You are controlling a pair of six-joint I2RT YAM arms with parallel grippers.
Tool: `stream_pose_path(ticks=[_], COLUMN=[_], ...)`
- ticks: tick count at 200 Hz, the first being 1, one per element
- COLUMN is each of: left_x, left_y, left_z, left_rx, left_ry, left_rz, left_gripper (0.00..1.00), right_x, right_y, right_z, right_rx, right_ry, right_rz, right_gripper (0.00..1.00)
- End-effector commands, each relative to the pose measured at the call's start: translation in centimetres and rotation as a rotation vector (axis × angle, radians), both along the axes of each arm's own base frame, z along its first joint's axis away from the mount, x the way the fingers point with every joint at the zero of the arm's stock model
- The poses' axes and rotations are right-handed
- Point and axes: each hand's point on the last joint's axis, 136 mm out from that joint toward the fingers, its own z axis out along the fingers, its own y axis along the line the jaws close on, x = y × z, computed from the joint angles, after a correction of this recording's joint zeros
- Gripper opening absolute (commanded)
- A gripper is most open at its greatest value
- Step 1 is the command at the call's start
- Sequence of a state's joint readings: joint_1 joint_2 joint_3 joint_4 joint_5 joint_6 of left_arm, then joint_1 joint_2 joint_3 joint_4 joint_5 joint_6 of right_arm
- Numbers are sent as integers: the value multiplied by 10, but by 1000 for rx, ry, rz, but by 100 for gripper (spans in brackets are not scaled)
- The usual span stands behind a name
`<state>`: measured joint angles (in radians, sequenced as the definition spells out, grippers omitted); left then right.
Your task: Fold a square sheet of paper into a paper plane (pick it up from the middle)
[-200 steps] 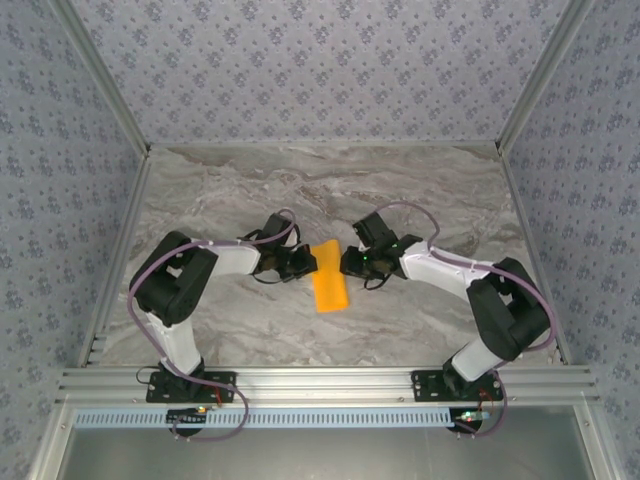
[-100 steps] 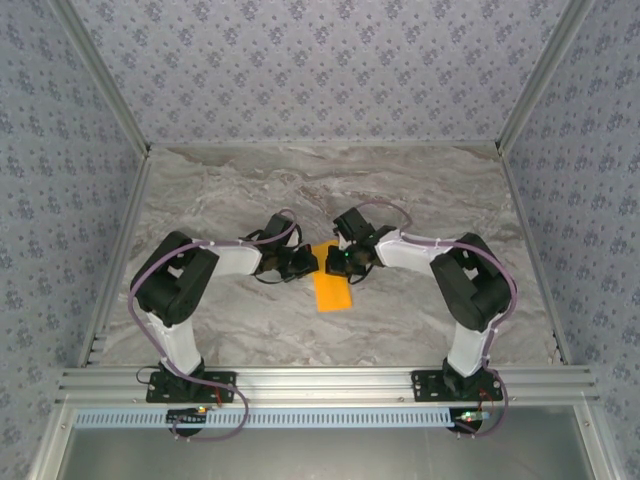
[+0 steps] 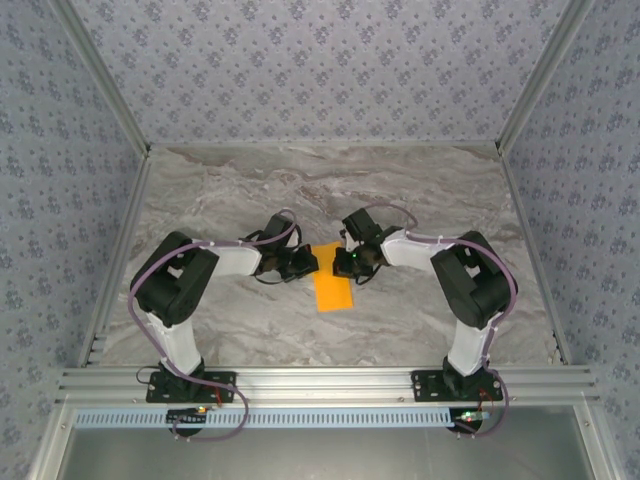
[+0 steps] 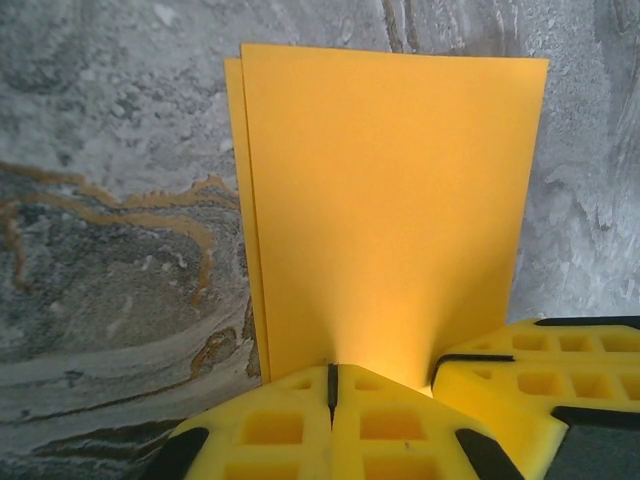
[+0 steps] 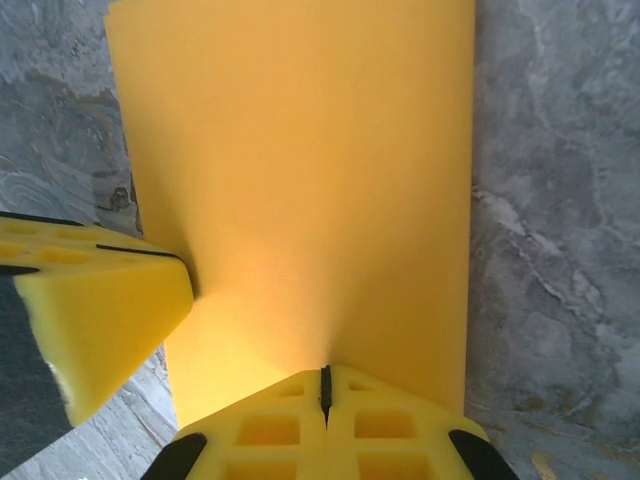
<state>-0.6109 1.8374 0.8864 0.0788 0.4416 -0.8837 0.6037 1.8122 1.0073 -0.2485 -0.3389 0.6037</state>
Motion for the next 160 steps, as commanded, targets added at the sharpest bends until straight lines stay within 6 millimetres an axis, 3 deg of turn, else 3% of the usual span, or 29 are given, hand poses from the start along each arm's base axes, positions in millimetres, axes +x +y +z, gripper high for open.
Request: stream_pose_path(ticks=[1,60,93,124,160], left_x=[-43,-45,-48,-47,-47], left_y=[47,51,55,53,53], left_z=[-67,-70,-73,-71,-70], left_rx=[253,269,291,282,284], left_ry=[173,180,185,182,181], left_rz=[39,42,45,40,39], left_gripper=[0,0,0,0,0], right_x=[-10,-24,-21,-22,-14], right_y=[-10,-38,-50,-16,11], right_z=[-14,-27,-5,37,38], right_rx=[-25,-30,59,103,138], right_ry=[37,19,-46,-137,-152], right_rz=[21,99,97,165,140], right_gripper=[0,0,0,0,0])
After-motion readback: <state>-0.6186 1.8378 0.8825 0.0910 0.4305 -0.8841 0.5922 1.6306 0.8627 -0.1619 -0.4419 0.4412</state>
